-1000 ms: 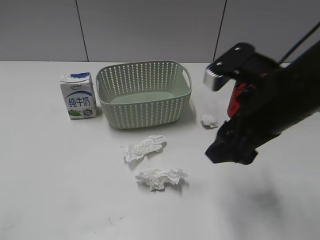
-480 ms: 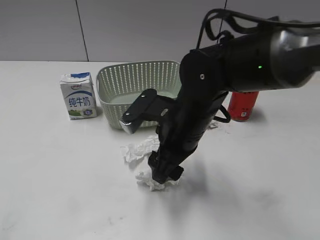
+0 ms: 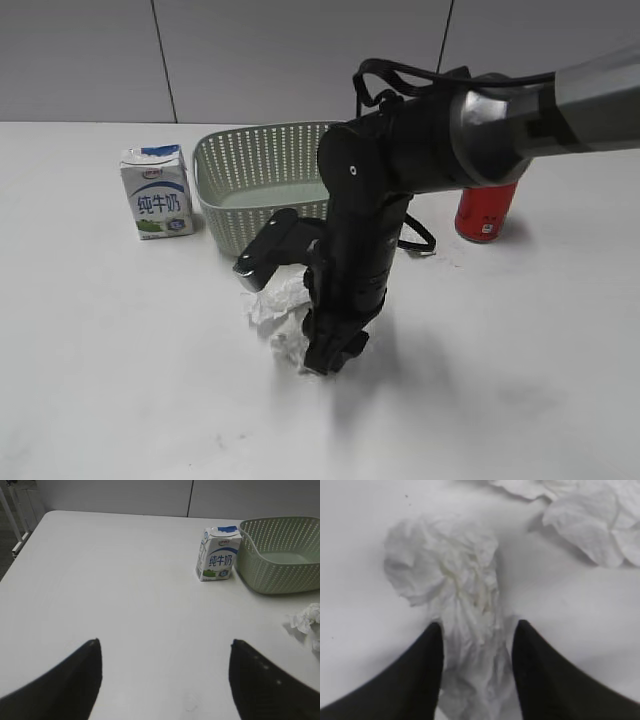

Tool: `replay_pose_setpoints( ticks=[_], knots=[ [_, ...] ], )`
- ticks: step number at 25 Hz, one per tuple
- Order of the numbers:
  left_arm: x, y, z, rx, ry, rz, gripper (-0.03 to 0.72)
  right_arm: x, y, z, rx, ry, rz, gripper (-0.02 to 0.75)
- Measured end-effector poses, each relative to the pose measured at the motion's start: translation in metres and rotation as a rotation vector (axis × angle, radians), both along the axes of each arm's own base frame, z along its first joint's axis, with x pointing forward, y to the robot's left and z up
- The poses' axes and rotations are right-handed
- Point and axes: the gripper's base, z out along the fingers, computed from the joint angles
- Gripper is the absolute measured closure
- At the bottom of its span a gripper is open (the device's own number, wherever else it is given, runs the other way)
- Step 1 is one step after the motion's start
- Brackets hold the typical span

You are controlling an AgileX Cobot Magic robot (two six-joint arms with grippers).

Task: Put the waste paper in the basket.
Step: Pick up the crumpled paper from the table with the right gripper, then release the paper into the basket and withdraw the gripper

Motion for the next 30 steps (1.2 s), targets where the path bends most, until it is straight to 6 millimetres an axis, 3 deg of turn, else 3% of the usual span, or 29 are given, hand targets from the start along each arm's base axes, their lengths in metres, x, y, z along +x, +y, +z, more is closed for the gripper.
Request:
replay_pose_setpoints(
  ticks=[3,5,9,15,19,23,27,28,30],
  knots=[
    [0.000,0.000,0.000,0.000,0.000,0.000,0.101,0.001,0.001,0.004,-0.008,0.011,0.004,0.625],
    [0.000,0.000,0.000,-0.001,0.000,0.001,0.101,0.002,0.003,0.009,-0.010,0.024,0.004,0.708],
    [0.000,0.000,0.000,0.000,0.000,0.000,0.101,0.005,0.012,0.034,0.065,0.022,-0.020,0.743],
    [0.000,0.000,0.000,-0.001,0.000,0.000,0.101,0.020,0.028,0.126,0.342,-0.221,-0.041,0.744],
    [0.000,0.000,0.000,-0.001,0.000,0.000,0.101,0.045,0.034,0.165,0.509,-0.426,-0.126,0.744],
    [0.000,0.000,0.000,-0.001,0.000,0.000,0.101,0.077,0.024,0.160,0.602,-0.477,-0.338,0.744],
    [0.000,0.000,0.000,0.000,0.001,0.000,0.101,0.108,0.006,0.118,0.550,-0.421,-0.494,0.722],
    [0.000,0.000,0.000,-0.001,0.001,0.000,0.101,0.112,0.004,0.108,0.529,-0.406,-0.508,0.685],
    [0.000,0.000,0.000,-0.001,0.001,0.000,0.101,0.115,0.001,0.096,0.498,-0.380,-0.520,0.507]
  ],
)
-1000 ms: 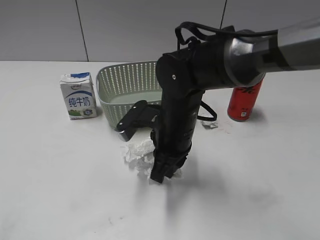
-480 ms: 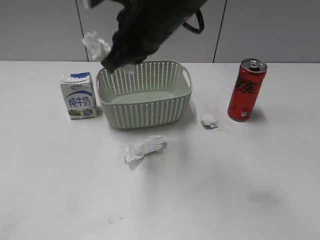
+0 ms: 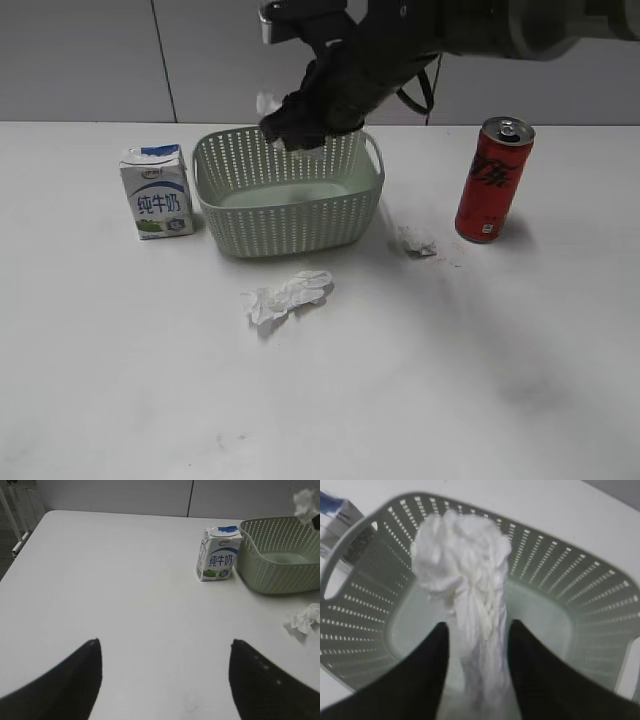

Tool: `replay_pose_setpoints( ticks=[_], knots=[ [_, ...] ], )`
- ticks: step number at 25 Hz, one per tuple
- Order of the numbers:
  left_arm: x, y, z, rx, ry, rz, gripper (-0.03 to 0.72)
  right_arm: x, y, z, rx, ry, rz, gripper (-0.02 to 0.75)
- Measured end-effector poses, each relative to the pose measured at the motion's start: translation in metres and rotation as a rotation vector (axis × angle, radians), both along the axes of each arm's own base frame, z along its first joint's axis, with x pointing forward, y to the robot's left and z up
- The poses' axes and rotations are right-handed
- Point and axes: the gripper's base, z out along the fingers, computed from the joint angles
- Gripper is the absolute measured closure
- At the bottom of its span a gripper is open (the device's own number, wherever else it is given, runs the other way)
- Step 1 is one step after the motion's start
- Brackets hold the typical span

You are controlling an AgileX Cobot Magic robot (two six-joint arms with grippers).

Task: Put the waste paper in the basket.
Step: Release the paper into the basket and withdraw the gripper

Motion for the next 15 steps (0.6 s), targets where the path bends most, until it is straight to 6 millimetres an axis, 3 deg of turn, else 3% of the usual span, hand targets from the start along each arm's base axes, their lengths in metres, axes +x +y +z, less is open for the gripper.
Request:
replay_pose_setpoints(
  ticks=[3,5,9,13,15],
  knots=[
    [0.000,0.000,0.000,0.001,0.000,0.000,0.101,-0.001,0.000,-0.006,-0.019,0.031,0.004,0.201],
    [0.000,0.000,0.000,0.000,0.000,0.000,0.101,-0.003,-0.001,-0.006,-0.031,0.044,0.010,0.122],
    [0.000,0.000,0.000,0.000,0.000,0.000,0.101,-0.016,-0.003,0.011,-0.106,0.053,0.128,0.166],
    [0.000,0.000,0.000,0.000,0.000,0.000,0.101,-0.044,-0.003,0.044,-0.140,0.082,0.356,0.220],
    [0.000,0.000,0.000,0.001,0.000,0.000,0.101,-0.059,-0.004,0.049,-0.157,0.138,0.442,0.227]
  ],
)
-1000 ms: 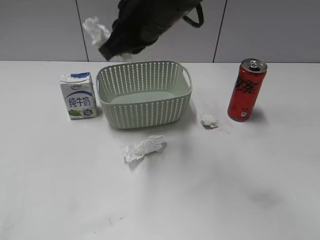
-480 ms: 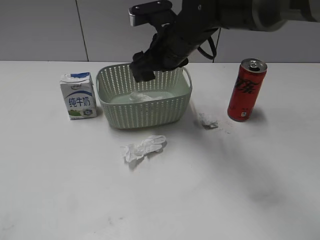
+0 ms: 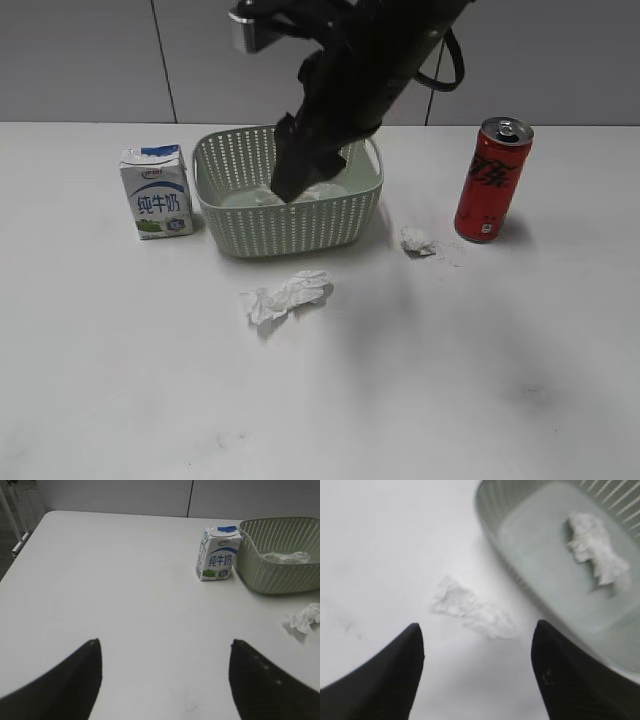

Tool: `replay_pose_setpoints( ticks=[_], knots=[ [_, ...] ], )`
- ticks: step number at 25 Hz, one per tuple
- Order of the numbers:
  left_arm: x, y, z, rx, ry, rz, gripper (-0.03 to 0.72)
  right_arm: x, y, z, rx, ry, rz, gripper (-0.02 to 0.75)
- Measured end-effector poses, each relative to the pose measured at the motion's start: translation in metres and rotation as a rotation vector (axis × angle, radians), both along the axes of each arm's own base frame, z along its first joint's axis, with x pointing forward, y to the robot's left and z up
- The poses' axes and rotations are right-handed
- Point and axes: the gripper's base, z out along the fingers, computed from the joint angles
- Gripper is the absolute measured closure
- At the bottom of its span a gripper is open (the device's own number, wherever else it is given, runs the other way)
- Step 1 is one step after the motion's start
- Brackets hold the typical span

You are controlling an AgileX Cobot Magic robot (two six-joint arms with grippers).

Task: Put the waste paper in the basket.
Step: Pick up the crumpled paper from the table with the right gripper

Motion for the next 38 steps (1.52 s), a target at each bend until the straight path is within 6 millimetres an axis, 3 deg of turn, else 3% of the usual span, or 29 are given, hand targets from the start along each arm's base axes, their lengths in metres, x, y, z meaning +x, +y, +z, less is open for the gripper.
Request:
replay_pose_setpoints(
  ticks=[3,5,8,10,13,23,33,36,38],
  knots=[
    [0.000,0.000,0.000,0.000,0.000,0.000,0.101,-0.023,0.001,-0.022,-0.100,0.085,0.089,0.230],
    [0.000,0.000,0.000,-0.001,0.000,0.000,0.101,-0.042,0.005,-0.050,-0.188,0.095,0.155,0.230],
    [0.000,0.000,0.000,0.000,0.000,0.000,0.101,-0.060,0.012,-0.081,-0.275,-0.017,0.255,0.230],
    [0.000,0.000,0.000,-0.001,0.000,0.000,0.101,-0.062,0.019,-0.091,-0.281,-0.113,0.291,0.230],
    [0.000,0.000,0.000,0.000,0.000,0.000,0.101,-0.058,0.026,-0.097,-0.256,-0.186,0.297,0.230],
    [0.000,0.000,0.000,0.000,0.000,0.000,0.101,-0.030,0.046,-0.129,-0.295,-0.186,0.280,0.230],
    [0.000,0.000,0.000,0.000,0.000,0.000,0.101,-0.019,0.059,-0.157,-0.371,-0.067,0.296,0.238],
    [0.000,0.000,0.000,-0.001,0.000,0.000,0.101,-0.020,0.060,-0.158,-0.370,-0.051,0.291,0.302],
    [0.000,0.000,0.000,0.000,0.000,0.000,0.101,-0.021,0.059,-0.158,-0.371,-0.043,0.290,0.411]
  ],
)
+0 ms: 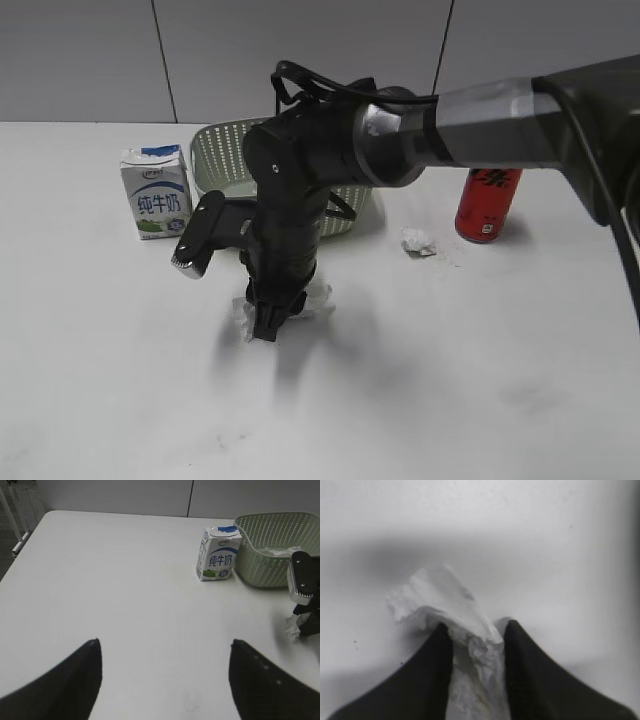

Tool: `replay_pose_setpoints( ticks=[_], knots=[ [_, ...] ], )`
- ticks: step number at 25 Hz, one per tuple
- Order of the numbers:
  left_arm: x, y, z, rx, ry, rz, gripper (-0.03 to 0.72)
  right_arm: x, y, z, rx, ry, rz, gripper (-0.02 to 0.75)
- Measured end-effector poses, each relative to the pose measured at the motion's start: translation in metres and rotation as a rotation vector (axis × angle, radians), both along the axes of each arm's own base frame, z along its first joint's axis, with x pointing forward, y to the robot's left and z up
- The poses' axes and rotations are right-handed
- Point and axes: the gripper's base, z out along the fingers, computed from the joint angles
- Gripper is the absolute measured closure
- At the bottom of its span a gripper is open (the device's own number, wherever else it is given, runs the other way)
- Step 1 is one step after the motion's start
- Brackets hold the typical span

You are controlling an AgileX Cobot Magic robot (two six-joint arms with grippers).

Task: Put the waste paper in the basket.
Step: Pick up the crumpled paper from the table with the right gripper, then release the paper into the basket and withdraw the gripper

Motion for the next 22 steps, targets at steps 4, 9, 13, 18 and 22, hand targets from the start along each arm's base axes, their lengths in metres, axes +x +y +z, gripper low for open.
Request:
replay_pose_setpoints(
  ticks=[4,9,13,18,22],
  knots=[
    [0.000,0.000,0.000,0.000,0.000,0.000,0.101,-0.002,0.000,0.008,0.017,0.015,-0.034,0.670],
    [0.000,0.000,0.000,0.000,0.000,0.000,0.101,-0.006,0.002,0.056,0.135,-0.005,-0.075,0.733],
    [0.000,0.000,0.000,0.000,0.000,0.000,0.101,-0.011,-0.002,0.102,0.229,-0.048,-0.103,0.734],
    [0.000,0.000,0.000,0.000,0.000,0.000,0.101,0.005,-0.009,0.141,0.399,-0.146,-0.277,0.734],
    [0.000,0.000,0.000,0.000,0.000,0.000,0.101,0.041,-0.025,0.157,0.582,-0.207,-0.519,0.734]
  ],
)
